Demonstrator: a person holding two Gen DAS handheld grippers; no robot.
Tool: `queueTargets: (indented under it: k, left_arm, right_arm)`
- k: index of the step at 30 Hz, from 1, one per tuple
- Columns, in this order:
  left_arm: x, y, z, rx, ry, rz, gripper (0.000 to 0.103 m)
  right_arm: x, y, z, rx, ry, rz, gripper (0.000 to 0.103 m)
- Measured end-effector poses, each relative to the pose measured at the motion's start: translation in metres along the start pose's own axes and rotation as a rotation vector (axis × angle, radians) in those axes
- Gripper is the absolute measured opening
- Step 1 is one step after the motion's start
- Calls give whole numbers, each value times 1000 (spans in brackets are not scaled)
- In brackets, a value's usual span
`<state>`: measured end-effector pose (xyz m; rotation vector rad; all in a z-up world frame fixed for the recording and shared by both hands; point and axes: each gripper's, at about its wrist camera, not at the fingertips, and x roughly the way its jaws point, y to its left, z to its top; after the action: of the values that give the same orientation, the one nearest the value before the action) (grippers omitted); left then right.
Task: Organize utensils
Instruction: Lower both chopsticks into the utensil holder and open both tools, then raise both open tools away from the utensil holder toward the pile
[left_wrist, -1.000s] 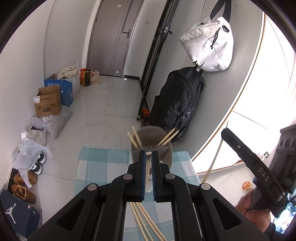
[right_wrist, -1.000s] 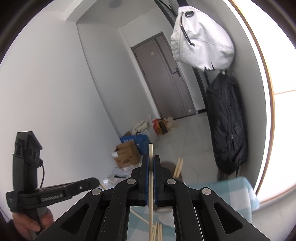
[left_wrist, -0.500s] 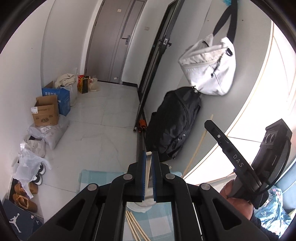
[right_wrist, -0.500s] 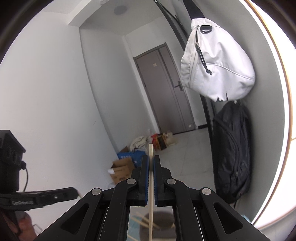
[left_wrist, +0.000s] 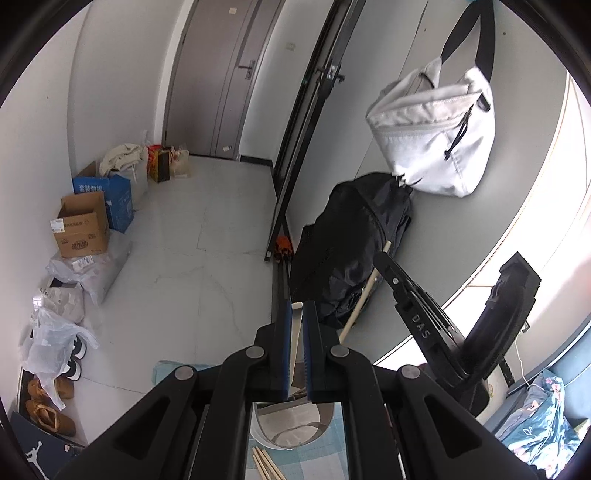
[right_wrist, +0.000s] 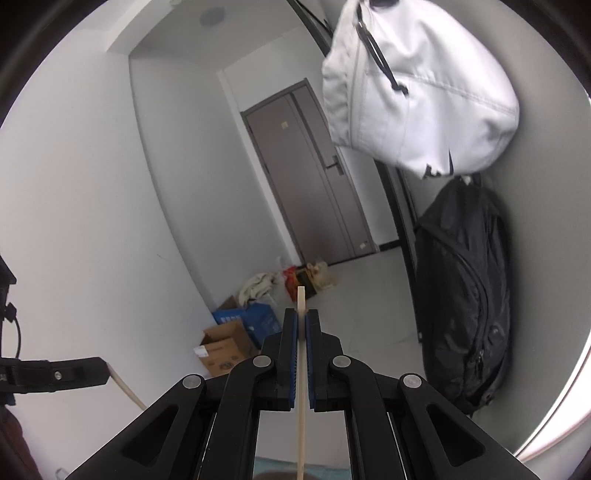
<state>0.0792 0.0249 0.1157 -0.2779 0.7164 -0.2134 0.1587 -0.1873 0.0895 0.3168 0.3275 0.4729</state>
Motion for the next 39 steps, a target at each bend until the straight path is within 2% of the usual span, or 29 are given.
queueTargets:
  k: [9, 16, 18, 22, 25, 27, 28, 29, 31, 34, 39]
  left_arm:
    - [27, 7, -8, 15, 79, -3, 2]
    - [38, 9, -15, 2, 121, -25, 2]
    - [43, 8, -17, 4, 159, -60, 2]
    - [52, 7, -20, -8, 207, -69, 2]
    - [55, 9, -21, -33, 245, -92, 3]
    - [48, 8, -20, -26, 210, -81, 14]
    - [45, 9, -21, -21, 202, -72, 30]
    - [39, 10, -21, -30, 177, -69, 45]
    - [31, 14, -22, -48, 140, -56, 56]
    - [24, 16, -23, -61, 115, -28, 56]
    - [15, 12, -32, -57, 104, 28, 57]
  right_arm:
    - [18, -7, -26, -11, 22, 42, 3]
    - [2, -4, -41, -48, 19, 74, 3]
    - [-3, -2, -45, -66, 27, 87, 3]
    - [-17, -2, -57, -93, 67, 112, 6]
    - [-22, -6, -63, -74, 136, 161, 8]
    - [-28, -9, -67, -59, 175, 176, 23]
    - [-34, -10, -68, -47, 178, 188, 37]
    - [-41, -12, -69, -33, 173, 187, 46]
    - [-52, -15, -69, -21, 169, 179, 50]
    - [-69, -15, -68, -9, 166, 173, 59]
    - [-88, -10, -63, -20, 147, 163, 65]
